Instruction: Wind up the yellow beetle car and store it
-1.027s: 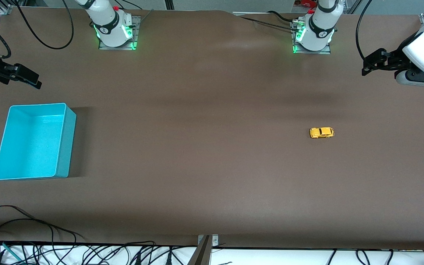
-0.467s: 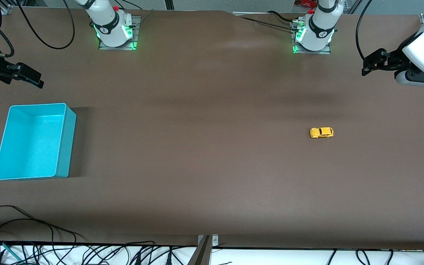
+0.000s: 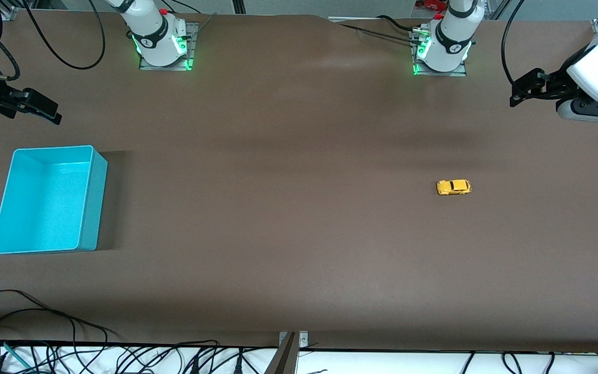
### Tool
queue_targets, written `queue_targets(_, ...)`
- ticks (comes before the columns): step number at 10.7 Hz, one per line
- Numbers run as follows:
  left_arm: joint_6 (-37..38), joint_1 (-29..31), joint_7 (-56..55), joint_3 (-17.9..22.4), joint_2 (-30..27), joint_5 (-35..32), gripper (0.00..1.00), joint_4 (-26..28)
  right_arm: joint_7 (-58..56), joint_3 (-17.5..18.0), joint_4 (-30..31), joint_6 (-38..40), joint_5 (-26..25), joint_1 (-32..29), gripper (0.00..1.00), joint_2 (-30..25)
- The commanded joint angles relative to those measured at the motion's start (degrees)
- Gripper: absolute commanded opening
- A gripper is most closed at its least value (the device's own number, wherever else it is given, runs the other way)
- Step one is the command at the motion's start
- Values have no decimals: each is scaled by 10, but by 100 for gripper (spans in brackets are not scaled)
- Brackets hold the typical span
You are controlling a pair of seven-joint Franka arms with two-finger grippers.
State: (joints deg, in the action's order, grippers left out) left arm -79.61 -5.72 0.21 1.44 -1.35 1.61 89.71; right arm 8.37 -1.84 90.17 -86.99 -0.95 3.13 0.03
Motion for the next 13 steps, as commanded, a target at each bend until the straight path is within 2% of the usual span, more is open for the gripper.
queue_targets(1, 15, -9, -9, 3, 10, 3, 100, -22, -1, 1, -10, 13, 7, -1, 100, -3)
queue_targets(8, 14, 22, -7, -21, 9, 2, 100, -21, -1, 1, -10, 13, 8, -1, 100, -3)
queue_targets(10, 13, 43, -6, -42, 9, 2, 100, -21, -1, 0, -10, 13, 8, -1, 100, -3)
queue_targets(13, 12, 46, -6, -45, 8, 2, 100, -19, -1, 0, -10, 13, 8, -1, 100, -3)
